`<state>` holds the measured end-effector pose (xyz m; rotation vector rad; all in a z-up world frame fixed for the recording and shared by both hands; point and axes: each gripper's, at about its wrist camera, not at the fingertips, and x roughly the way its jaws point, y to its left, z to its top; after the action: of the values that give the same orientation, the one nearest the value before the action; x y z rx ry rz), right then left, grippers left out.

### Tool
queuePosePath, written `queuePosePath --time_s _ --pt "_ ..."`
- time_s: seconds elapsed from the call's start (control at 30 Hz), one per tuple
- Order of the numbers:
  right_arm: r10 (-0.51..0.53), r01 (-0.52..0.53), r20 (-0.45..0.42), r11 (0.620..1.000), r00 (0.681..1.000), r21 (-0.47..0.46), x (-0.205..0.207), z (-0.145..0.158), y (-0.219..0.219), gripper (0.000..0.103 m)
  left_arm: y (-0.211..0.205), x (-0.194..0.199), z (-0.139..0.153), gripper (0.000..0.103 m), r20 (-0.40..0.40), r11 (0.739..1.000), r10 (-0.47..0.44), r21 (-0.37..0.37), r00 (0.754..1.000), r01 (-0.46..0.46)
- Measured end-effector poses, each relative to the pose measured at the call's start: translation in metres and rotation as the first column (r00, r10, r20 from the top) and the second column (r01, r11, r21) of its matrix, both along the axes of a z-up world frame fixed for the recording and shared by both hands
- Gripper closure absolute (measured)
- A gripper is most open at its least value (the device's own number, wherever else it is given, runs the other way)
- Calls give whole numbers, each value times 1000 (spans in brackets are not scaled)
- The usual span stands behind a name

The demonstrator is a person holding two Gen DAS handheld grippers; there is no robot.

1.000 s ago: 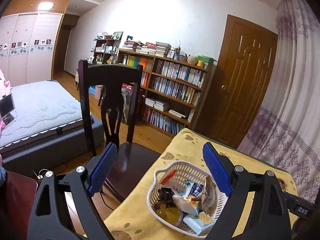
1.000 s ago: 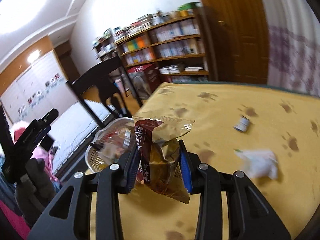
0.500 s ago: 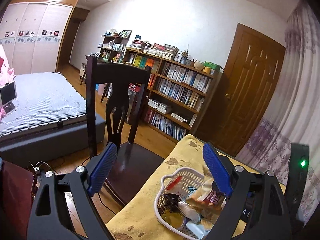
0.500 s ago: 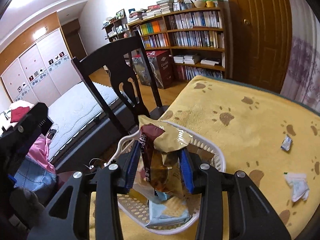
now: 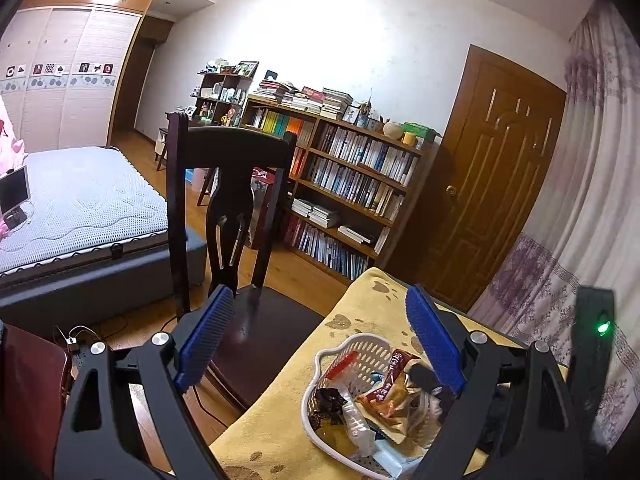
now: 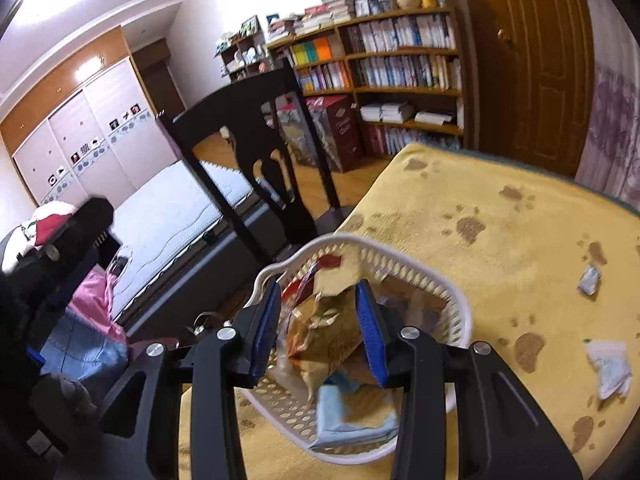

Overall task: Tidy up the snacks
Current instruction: 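Carry the brown-red snack bag to the basket and open the right gripper, then return the right gripper to the table and grasp the white-green snack bag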

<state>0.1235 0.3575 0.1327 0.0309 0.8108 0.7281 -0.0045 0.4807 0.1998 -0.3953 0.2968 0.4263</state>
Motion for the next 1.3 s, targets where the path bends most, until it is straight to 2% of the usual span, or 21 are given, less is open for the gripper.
queuePosePath --time_s 0.23,0.57,0.6,0.73,0.8,0.93,1.1,1.3 --pt "29 -32 -66 999 997 -41 3 -29 16 63 -2 -1 1 14 2 1000 2 -7 1000 -2" --pt "10 -10 -3 1000 1000 7 -7 -6 -9 63 -11 2 0 14 -5 1000 -14 7 1000 14" --pt "1 -1 1 1000 1000 6 -7 -6 -12 63 -12 2 0 10 -5 1000 -16 6 1000 16" --pt "-47 47 11 999 999 7 -5 -7 -27 48 -13 1 1 6 4 1000 -20 -11 1000 20" --pt "-74 73 3 997 997 12 0 -8 -40 47 -12 1 0 4 3 1000 -17 -21 1000 17" --pt "-125 125 2 992 992 16 7 -9 -67 36 -11 2 -2 4 2 999 -15 -39 1000 15" --pt "-222 223 -7 975 975 4 22 -11 -120 35 -15 5 -3 3 -2 999 -24 -34 1000 24" --pt "-367 367 -33 930 929 -10 38 -23 -188 35 -29 10 -4 3 -13 998 -55 -10 998 54"
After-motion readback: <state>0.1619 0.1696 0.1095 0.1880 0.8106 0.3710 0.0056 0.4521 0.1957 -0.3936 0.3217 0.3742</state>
